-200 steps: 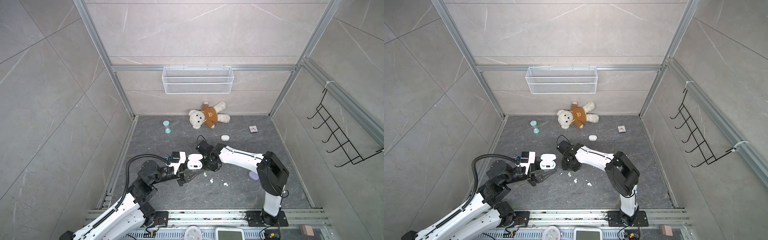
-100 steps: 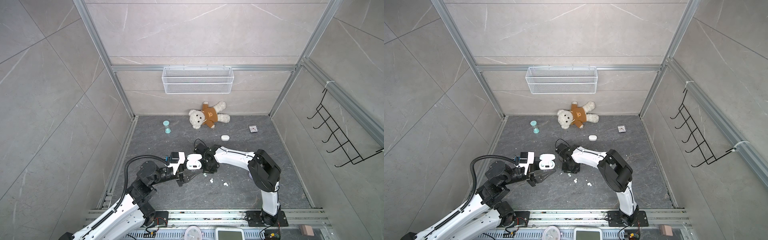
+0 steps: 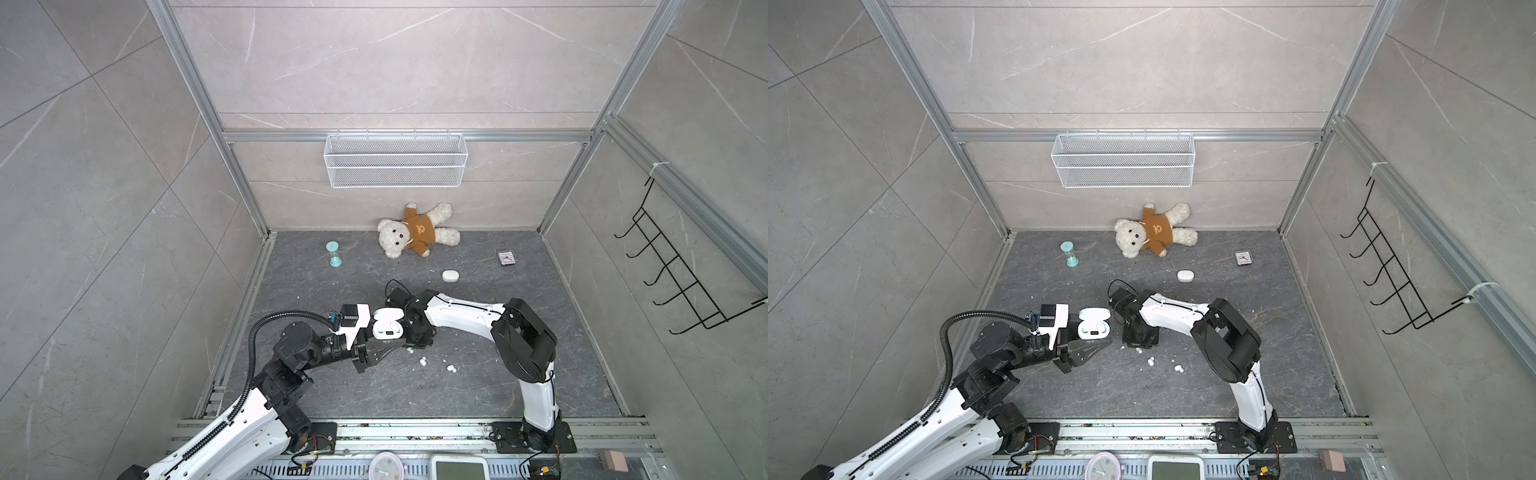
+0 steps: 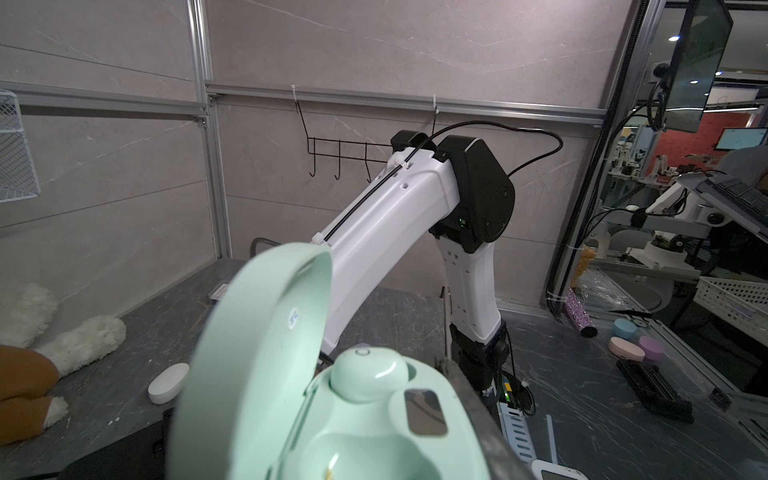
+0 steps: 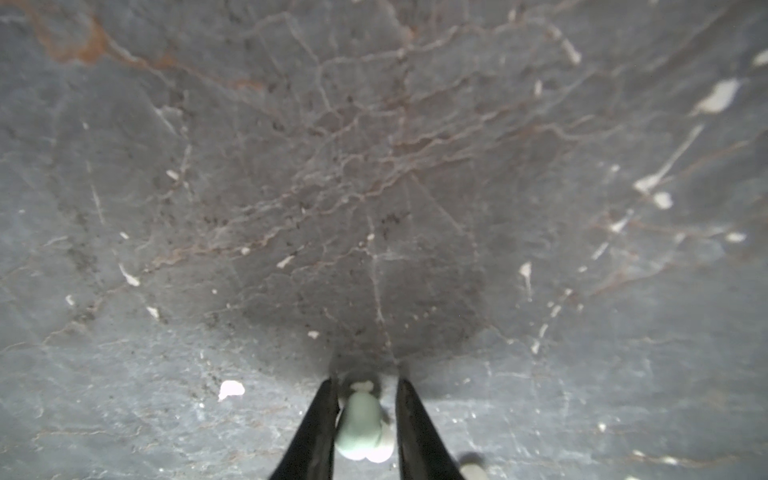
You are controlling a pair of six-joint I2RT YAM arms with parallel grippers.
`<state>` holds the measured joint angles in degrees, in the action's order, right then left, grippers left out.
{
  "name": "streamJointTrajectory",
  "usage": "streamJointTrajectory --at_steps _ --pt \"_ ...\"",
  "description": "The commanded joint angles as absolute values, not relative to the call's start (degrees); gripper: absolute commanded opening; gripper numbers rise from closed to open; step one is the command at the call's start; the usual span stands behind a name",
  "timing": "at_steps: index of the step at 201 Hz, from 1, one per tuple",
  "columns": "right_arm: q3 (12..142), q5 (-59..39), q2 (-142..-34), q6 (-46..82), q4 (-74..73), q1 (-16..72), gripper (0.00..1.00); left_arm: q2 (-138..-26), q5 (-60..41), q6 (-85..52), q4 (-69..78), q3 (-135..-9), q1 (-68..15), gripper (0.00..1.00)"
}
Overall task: Insert the wireless bluetooth earbuds into the charging case
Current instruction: 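Close the right gripper on the mint green earbud, then lift the earbud and swing the right gripper over the case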
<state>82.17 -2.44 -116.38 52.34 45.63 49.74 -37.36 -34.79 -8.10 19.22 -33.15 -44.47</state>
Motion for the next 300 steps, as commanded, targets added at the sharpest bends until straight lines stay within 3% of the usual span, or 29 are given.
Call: streamJointTrajectory --at_steps 1,194,300 --pt "83.5 -2.4 -117.9 52.7 47.6 50.5 0.28 -36.9 -34.8 -6.3 21.1 -33.8 -44.3 0.27" --pt "84.4 -1.4 -118.2 50.9 49.3 51.0 0.16 -37.3 -34.5 -6.5 20.9 -33.7 -44.2 0.27" --pt "79.6 0.0 -105.0 51.2 49.5 48.0 0.16 -39.2 -35.0 -6.8 21.5 -34.5 -44.2 0.27"
